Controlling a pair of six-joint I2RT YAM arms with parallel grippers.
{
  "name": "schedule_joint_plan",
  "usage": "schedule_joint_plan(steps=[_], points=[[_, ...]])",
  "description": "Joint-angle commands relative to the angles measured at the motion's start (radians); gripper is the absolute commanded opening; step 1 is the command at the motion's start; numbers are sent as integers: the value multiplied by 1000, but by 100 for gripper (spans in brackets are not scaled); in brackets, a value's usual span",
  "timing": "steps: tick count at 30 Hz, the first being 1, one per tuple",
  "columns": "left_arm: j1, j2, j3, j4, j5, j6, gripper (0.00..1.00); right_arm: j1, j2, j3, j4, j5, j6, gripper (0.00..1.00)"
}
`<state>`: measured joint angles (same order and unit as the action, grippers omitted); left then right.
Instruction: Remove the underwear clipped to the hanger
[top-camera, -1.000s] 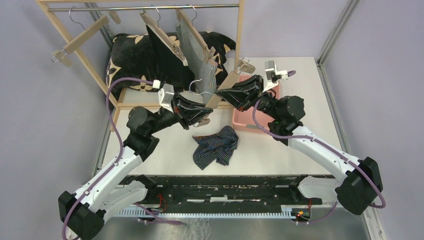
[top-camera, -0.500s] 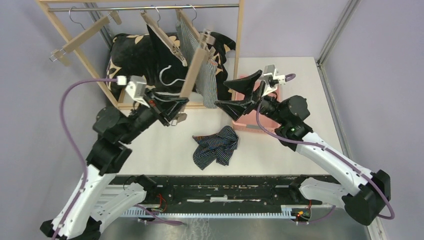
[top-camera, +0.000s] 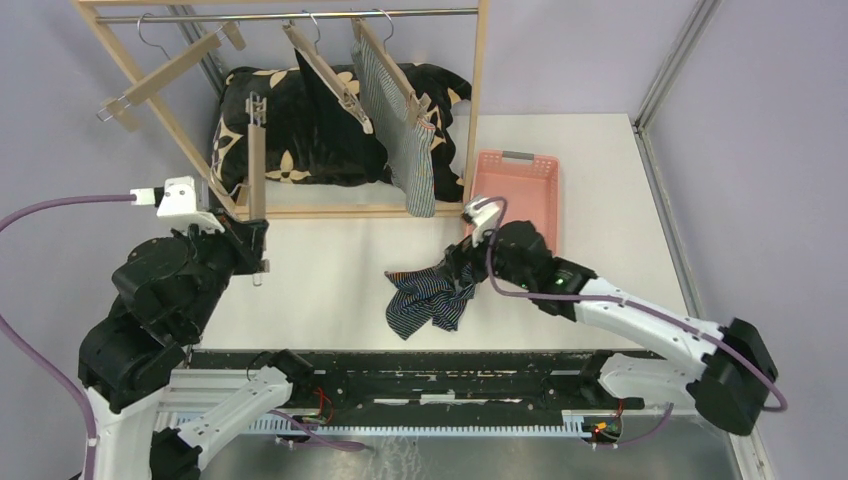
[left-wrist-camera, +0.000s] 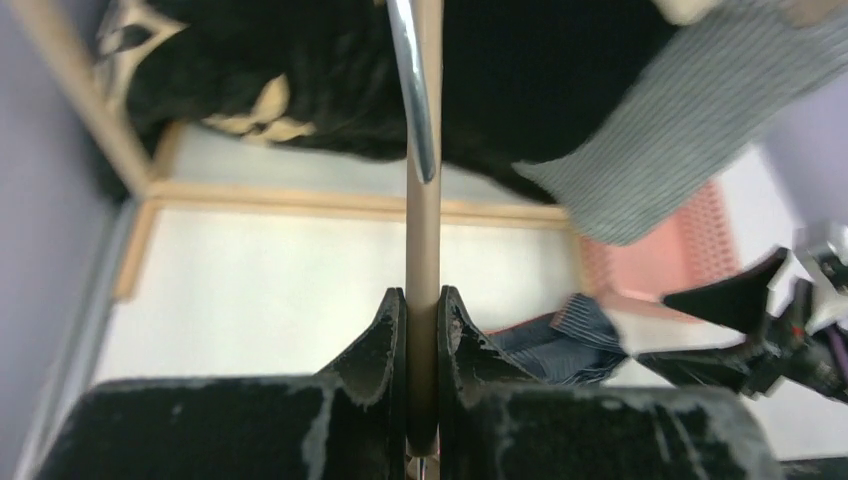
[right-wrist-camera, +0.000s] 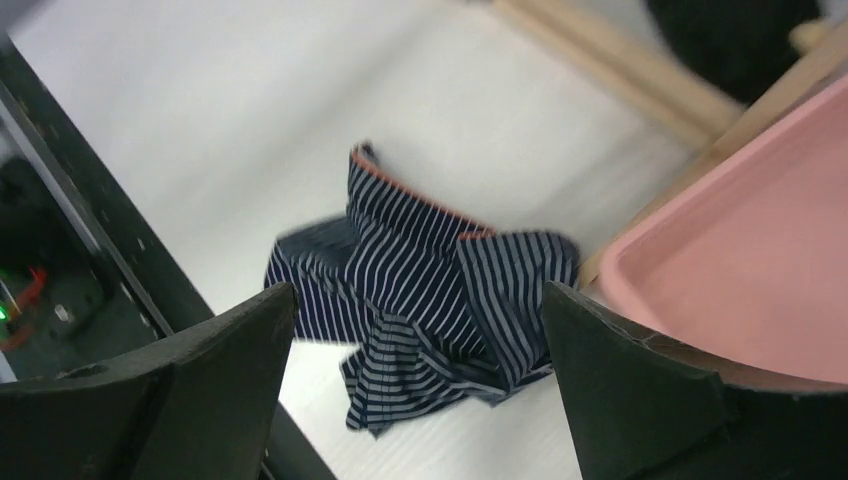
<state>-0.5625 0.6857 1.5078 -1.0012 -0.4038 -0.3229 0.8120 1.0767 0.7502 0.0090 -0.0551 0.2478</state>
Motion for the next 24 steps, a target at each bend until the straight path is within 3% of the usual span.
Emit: schedule_joint_plan(steps=[1,8,24], points=[[2,51,81,-233,-246,52,3,133,114,15,-83,170,-83,100],[-1,122,198,-328,-236,87,3,205,260,37,-28,161,-87,100],[-129,267,294,-299,-330,126,3,205,738,145,136,110,-42,100]])
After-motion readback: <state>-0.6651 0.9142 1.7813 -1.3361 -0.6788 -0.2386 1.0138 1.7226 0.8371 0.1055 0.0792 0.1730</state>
